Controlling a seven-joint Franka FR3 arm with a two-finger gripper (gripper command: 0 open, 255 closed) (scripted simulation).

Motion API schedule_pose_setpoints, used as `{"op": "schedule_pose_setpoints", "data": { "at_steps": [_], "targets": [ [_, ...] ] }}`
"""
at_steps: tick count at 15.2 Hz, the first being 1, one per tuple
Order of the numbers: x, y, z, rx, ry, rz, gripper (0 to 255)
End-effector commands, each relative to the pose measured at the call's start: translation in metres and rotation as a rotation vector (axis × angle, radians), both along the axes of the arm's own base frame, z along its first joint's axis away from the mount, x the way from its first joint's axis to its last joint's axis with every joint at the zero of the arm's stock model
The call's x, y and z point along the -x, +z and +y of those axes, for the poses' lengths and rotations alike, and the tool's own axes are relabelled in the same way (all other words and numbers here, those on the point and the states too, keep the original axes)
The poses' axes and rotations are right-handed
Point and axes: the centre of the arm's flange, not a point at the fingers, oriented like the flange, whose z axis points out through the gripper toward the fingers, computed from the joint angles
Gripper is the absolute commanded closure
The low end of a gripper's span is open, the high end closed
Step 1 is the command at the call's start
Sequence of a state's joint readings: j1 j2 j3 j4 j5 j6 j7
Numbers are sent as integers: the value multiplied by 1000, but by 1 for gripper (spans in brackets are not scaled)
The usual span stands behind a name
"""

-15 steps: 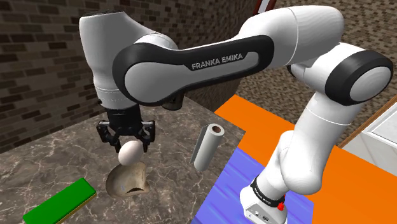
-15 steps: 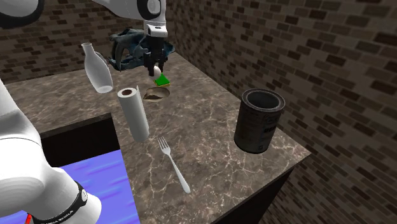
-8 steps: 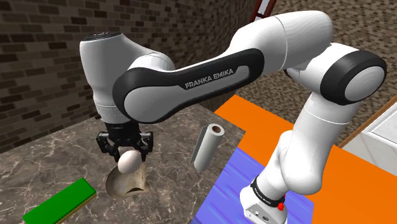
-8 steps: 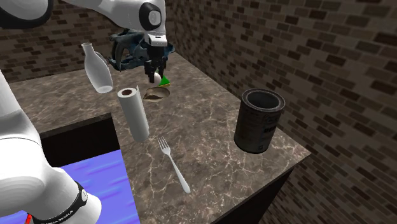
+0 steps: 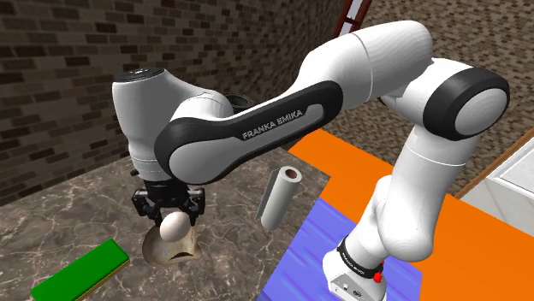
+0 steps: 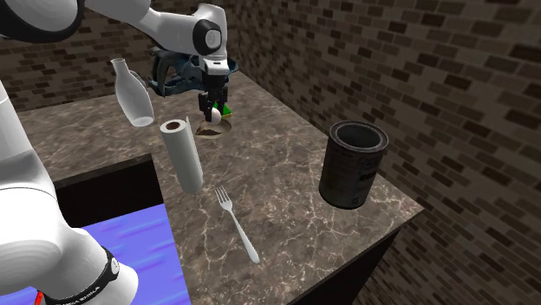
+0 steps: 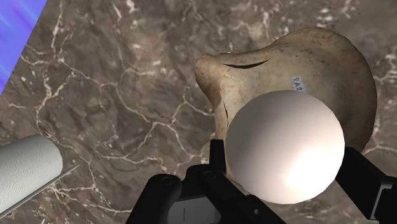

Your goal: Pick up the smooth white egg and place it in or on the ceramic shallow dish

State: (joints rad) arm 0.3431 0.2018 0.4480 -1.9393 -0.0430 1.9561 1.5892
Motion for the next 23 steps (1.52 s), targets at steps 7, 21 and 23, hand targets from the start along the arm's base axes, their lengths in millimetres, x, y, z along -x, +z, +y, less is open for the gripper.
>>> {"op": "schedule_pose_setpoints", "data": {
  "at_steps": [7,21,23],
  "targets": [
    [0,-1,0,0,0,0,0],
    [-7,49,4,0,0,0,0],
    [-7,48,4,0,0,-1,0]
  ]
}}
